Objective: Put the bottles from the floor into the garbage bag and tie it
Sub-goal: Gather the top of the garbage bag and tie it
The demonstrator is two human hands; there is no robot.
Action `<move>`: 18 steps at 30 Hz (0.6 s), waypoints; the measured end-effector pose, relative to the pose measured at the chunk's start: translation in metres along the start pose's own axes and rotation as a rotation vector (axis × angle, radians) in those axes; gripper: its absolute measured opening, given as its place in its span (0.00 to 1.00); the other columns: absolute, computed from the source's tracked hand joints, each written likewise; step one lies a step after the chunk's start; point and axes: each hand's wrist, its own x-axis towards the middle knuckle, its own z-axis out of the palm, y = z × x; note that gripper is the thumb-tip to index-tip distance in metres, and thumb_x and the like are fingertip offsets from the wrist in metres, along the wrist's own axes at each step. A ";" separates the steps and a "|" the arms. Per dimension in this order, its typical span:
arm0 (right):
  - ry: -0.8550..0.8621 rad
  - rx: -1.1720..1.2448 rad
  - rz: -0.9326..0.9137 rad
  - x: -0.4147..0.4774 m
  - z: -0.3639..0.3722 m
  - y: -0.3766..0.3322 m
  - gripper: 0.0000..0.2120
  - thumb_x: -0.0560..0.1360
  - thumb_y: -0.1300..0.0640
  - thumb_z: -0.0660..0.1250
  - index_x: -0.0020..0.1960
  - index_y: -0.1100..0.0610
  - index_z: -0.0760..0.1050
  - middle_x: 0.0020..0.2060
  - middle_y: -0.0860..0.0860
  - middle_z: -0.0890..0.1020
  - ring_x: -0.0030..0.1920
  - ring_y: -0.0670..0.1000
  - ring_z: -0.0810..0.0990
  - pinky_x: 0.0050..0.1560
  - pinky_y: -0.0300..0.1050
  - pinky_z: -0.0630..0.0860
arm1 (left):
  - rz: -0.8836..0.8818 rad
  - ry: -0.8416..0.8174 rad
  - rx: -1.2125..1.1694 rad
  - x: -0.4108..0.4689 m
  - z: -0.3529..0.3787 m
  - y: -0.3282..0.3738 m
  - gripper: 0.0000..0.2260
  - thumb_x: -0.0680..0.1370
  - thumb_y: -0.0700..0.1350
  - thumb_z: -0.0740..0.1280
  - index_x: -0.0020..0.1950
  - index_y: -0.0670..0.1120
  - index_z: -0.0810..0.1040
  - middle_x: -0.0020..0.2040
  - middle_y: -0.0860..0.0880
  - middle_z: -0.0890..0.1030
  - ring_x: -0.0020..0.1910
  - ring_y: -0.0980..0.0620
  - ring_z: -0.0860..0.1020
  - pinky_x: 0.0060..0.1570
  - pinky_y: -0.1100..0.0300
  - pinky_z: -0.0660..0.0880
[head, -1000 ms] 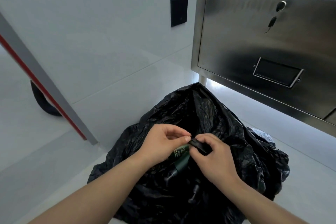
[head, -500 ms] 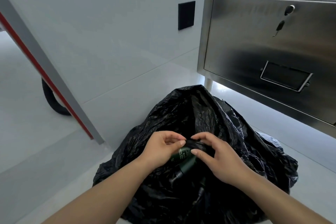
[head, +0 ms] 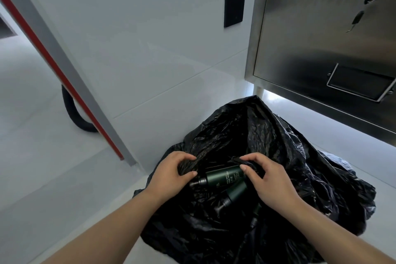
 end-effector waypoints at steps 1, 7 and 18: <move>0.001 -0.005 0.003 0.001 0.001 0.001 0.05 0.74 0.52 0.68 0.46 0.41 0.76 0.40 0.40 0.83 0.41 0.46 0.80 0.42 0.40 0.76 | -0.013 0.012 0.044 -0.001 -0.002 -0.007 0.15 0.70 0.47 0.74 0.54 0.57 0.76 0.57 0.57 0.75 0.59 0.58 0.73 0.61 0.64 0.66; 0.019 -0.015 -0.012 0.000 0.005 0.005 0.08 0.74 0.53 0.68 0.45 0.39 0.75 0.42 0.33 0.80 0.41 0.43 0.79 0.41 0.33 0.74 | -0.191 -0.071 0.171 -0.003 0.002 -0.035 0.28 0.68 0.49 0.75 0.66 0.55 0.71 0.70 0.47 0.65 0.68 0.47 0.67 0.68 0.56 0.64; 0.094 -0.117 -0.064 0.002 -0.048 -0.004 0.11 0.74 0.55 0.68 0.45 0.37 0.73 0.41 0.36 0.81 0.46 0.35 0.78 0.44 0.24 0.69 | -0.039 -0.058 0.121 0.023 -0.002 -0.008 0.21 0.71 0.37 0.70 0.61 0.54 0.76 0.61 0.52 0.79 0.61 0.53 0.75 0.57 0.70 0.64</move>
